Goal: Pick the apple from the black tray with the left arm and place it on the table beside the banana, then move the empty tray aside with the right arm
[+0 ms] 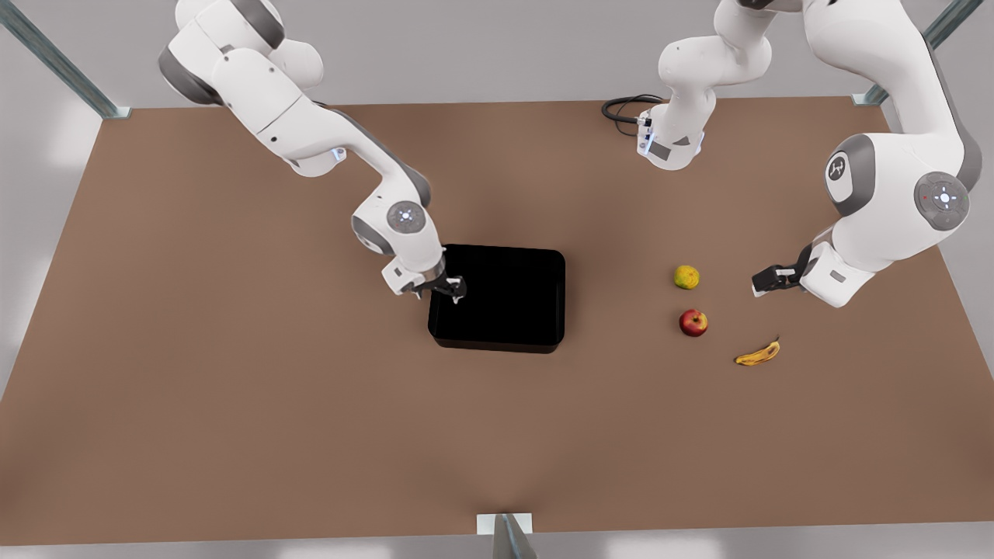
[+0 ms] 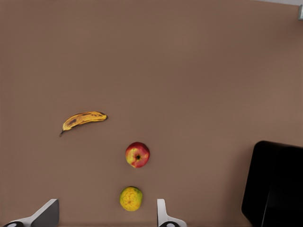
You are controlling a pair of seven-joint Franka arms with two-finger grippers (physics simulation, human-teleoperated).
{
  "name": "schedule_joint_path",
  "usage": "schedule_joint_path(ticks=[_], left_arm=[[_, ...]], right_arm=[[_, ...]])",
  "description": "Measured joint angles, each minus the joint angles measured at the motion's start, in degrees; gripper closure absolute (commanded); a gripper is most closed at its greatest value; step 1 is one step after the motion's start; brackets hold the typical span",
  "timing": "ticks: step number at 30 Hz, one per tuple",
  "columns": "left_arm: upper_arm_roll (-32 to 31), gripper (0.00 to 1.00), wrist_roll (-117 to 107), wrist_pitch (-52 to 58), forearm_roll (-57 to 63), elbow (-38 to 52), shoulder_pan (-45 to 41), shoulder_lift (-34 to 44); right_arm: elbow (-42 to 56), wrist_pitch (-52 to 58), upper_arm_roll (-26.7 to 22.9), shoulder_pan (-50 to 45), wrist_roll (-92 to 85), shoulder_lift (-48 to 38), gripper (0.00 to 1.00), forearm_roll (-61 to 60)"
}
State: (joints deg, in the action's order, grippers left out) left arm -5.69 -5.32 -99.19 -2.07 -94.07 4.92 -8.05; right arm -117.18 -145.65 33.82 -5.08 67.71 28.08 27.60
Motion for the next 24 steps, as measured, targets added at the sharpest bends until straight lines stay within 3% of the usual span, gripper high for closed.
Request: schedule_joint_path(ticks=[12,16,20,24], left_arm=[[0.00,0.00,1.39,0.10,0.00,0.00,0.00,-0.09],[0.00,0.00,1.67,0.11,0.00,0.00,-0.01,-0.10],[0.00,0.00,1.88,0.11,0.01,0.00,-0.04,-0.09],[0.00,0.00,2.06,0.11,0.01,0.00,-0.01,-0.11]], right_arm=[[-2.80,-5.93,-0.13,0.17,1.06,1.70,0.03,0.87],[-2.73,-6.51,-0.17,0.17,1.27,2.66,0.15,0.89],[-2.71,-6.83,-0.26,0.24,1.44,3.14,0.37,0.89],[-2.71,-6.95,-0.23,1.04,1.63,3.09,0.51,0.87]])
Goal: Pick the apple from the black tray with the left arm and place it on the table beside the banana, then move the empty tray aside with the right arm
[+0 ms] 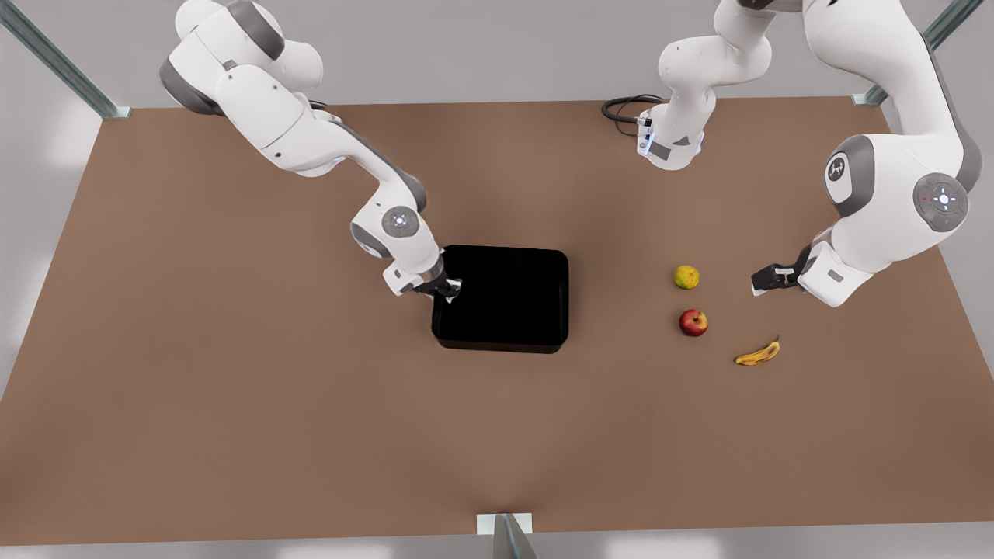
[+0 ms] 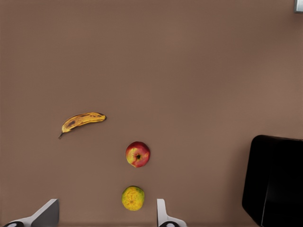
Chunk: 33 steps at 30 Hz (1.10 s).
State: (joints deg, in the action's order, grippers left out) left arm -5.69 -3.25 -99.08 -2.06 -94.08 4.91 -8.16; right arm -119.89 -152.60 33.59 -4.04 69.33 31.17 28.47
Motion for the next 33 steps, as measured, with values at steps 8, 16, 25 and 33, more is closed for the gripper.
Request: schedule_joint_path(ticks=[8,16,25,33], left_arm=[[0.00,0.00,0.26,0.00,0.01,0.00,-0.04,-0.06],[0.00,0.00,0.41,0.00,0.00,-0.03,-0.06,-0.06],[0.00,0.00,0.51,0.00,0.01,0.00,-0.07,-0.07],[0.00,0.00,0.55,-0.11,0.02,0.00,-0.08,-0.07]], right_arm=[[0.12,-0.04,0.23,0.27,0.34,-0.27,0.70,-0.07],[0.33,0.24,0.56,0.33,0.47,-2.35,0.81,-0.50],[0.67,4.74,3.23,5.27,-0.80,-10.17,0.88,-2.74],[4.97,16.53,-6.21,7.29,-12.71,-19.17,0.89,-22.78]])
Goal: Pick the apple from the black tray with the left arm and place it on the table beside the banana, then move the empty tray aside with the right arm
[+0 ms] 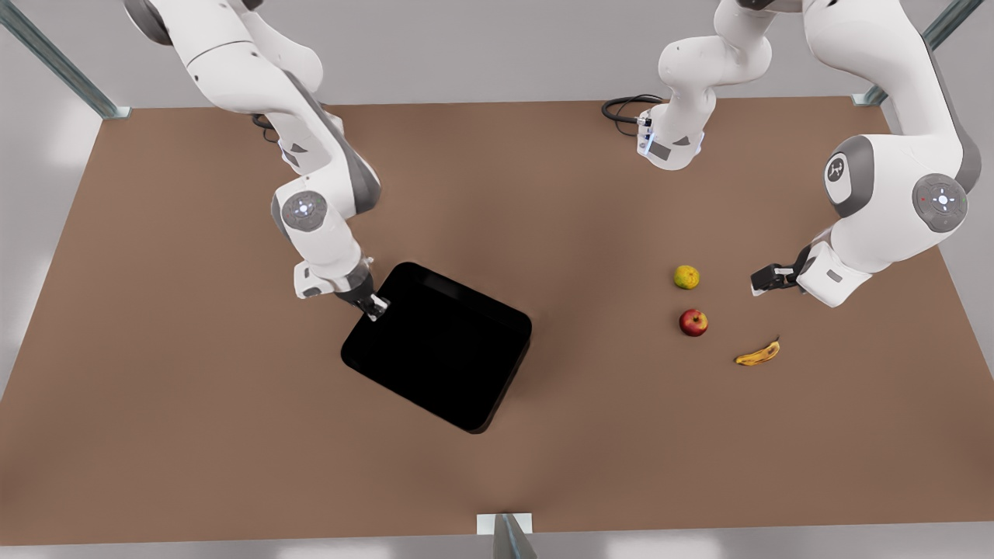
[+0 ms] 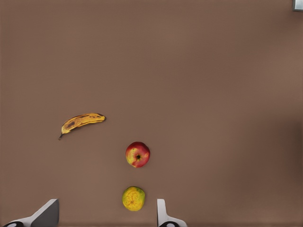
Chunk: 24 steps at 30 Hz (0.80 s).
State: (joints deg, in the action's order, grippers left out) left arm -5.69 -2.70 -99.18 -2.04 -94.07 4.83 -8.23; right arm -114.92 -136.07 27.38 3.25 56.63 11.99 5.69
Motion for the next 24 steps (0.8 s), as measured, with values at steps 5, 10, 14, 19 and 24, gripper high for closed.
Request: schedule_joint_path(ticks=[5,10,14,19,24], left_arm=[[0.00,0.00,0.01,-0.04,-0.02,-0.01,0.00,0.00],[0.00,0.00,0.01,-0.05,-0.02,-0.01,0.00,0.00],[0.00,0.00,0.02,-0.06,-0.01,0.00,0.00,0.00],[0.00,0.00,0.02,-0.06,-0.01,0.00,0.00,-0.05],[0.00,0.00,0.02,-0.07,-0.02,0.00,0.01,-0.09]], right_arm=[[5.26,9.02,-10.32,0.18,-9.59,-0.18,0.89,-5.42],[7.82,14.49,-18.08,0.22,-21.65,1.22,0.92,-7.21],[10.32,16.54,-21.63,0.05,-33.02,2.84,0.94,-7.58],[13.80,17.79,-25.09,0.02,-47.88,4.63,0.95,-7.81],[17.17,18.41,-27.79,0.02,-62.22,5.79,0.97,-8.00]])
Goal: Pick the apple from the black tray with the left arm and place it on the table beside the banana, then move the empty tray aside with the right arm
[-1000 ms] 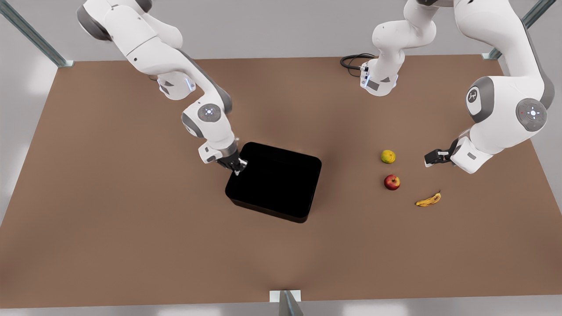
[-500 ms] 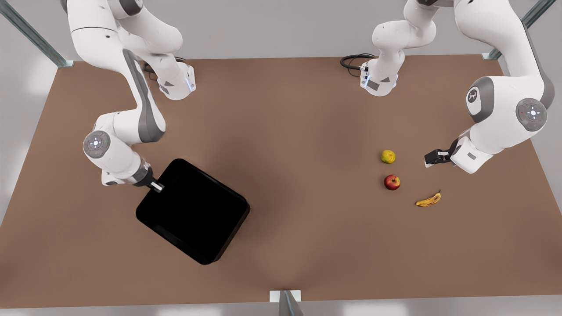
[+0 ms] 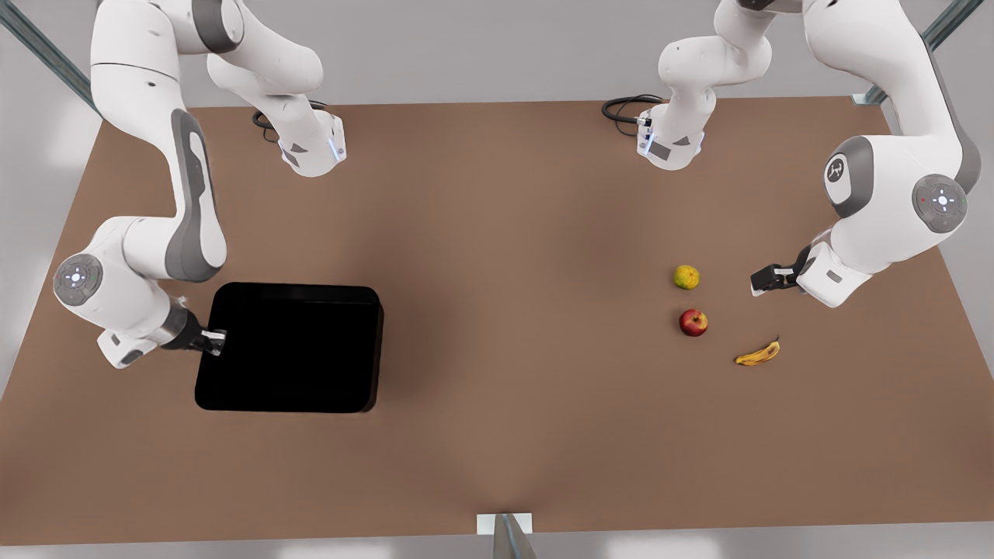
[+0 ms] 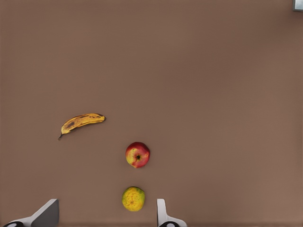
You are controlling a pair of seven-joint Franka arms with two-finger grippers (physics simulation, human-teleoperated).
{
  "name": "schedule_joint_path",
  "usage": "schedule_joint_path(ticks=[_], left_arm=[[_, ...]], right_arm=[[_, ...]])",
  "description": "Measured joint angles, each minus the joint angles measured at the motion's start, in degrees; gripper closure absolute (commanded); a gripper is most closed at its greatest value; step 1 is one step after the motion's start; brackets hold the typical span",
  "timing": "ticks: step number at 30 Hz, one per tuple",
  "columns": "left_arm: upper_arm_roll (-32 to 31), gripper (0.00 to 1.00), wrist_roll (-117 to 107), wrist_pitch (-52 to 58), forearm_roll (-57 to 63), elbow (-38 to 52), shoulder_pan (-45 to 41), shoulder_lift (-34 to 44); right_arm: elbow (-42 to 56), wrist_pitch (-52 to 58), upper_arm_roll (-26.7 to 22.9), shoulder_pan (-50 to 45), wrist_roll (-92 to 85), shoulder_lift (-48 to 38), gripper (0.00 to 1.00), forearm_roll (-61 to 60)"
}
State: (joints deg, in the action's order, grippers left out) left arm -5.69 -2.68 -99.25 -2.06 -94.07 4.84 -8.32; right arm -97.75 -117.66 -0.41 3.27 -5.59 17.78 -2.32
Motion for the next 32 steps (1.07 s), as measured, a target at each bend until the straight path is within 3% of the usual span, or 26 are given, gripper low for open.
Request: schedule_joint_path(ticks=[12,13,14,16,17,20,28,32], left_arm=[[0.00,0.00,0.02,-0.06,0.00,0.00,-0.01,0.00],[0.00,0.00,0.02,-0.07,0.00,0.00,-0.01,0.00],[0.00,0.00,0.02,-0.07,0.00,0.00,-0.01,0.00],[0.00,0.00,0.03,-0.07,0.00,-0.01,-0.01,0.00],[0.00,0.00,0.03,-0.08,0.00,0.00,-0.01,0.00],[0.00,0.00,0.04,-0.08,0.00,0.00,-0.01,-0.01],[-0.17,0.00,0.73,-0.22,0.19,1.95,-0.18,-1.19],[-0.18,0.00,1.40,-0.51,0.46,2.02,-0.16,-1.31]], right_arm=[[9.29,0.01,-5.24,-0.01,-26.59,12.04,0.98,-0.02],[9.73,0.00,-5.27,-0.02,-28.08,12.60,0.92,0.02],[10.00,-0.03,-5.28,-0.02,-29.42,12.88,0.75,0.19],[10.23,-0.11,-5.30,-0.05,-31.63,13.04,0.04,0.57],[10.29,-0.15,-5.30,-0.07,-32.56,13.03,0.00,0.69],[11.09,-0.17,-5.16,-0.19,-34.68,11.72,0.00,1.07],[11.60,11.50,-0.30,-2.10,-30.39,-6.02,0.00,3.13],[11.32,17.41,1.51,-2.90,-24.34,-6.68,0.00,6.08]])
